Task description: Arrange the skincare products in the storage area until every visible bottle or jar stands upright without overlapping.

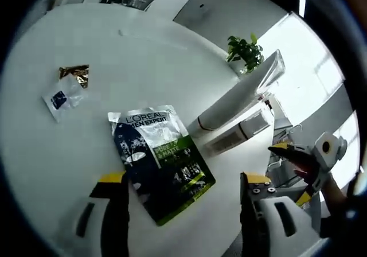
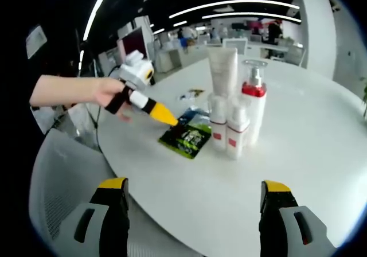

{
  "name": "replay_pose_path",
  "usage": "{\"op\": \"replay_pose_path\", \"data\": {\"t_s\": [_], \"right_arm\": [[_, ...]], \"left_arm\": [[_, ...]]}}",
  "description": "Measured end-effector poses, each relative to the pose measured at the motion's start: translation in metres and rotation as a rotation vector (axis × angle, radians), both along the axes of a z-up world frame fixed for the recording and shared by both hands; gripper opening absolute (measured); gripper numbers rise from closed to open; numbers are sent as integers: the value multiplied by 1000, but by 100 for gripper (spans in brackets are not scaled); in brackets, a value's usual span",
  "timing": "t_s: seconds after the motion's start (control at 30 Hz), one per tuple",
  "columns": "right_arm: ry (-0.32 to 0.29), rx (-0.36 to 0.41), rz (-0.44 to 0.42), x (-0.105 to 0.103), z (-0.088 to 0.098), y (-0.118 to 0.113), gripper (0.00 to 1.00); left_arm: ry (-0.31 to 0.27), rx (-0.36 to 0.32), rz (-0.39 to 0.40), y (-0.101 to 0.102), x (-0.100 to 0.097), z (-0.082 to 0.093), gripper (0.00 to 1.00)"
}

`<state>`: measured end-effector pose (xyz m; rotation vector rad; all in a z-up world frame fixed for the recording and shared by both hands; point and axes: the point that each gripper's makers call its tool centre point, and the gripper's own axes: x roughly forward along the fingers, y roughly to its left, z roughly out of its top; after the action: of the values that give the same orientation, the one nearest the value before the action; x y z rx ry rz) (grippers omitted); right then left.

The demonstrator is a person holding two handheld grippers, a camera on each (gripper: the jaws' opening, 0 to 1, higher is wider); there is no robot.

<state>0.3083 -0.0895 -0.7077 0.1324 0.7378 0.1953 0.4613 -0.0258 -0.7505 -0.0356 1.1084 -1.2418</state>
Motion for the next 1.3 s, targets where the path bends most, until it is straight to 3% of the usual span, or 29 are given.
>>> {"op": "replay_pose_path", "data": {"t_s": [0.27, 0.67, 1.03, 1.2, 1.3], "right_arm": [[0, -6, 1, 0, 0, 0, 99], [-3, -42, 1, 0, 0, -3, 99], [0, -57, 12, 0, 0, -2, 99], [6, -73, 24, -1, -1, 0, 99], [10, -77, 24, -2, -2, -1, 99]], "left_arm": [[-12, 6, -9, 1, 0, 3, 77], [-82, 0, -27, 18, -7, 17, 82], [-103, -19, 3, 50, -14, 32, 89], [-133, -21, -15, 68, -24, 37, 96], [-188, -43, -29, 77, -28, 41, 99]]}}
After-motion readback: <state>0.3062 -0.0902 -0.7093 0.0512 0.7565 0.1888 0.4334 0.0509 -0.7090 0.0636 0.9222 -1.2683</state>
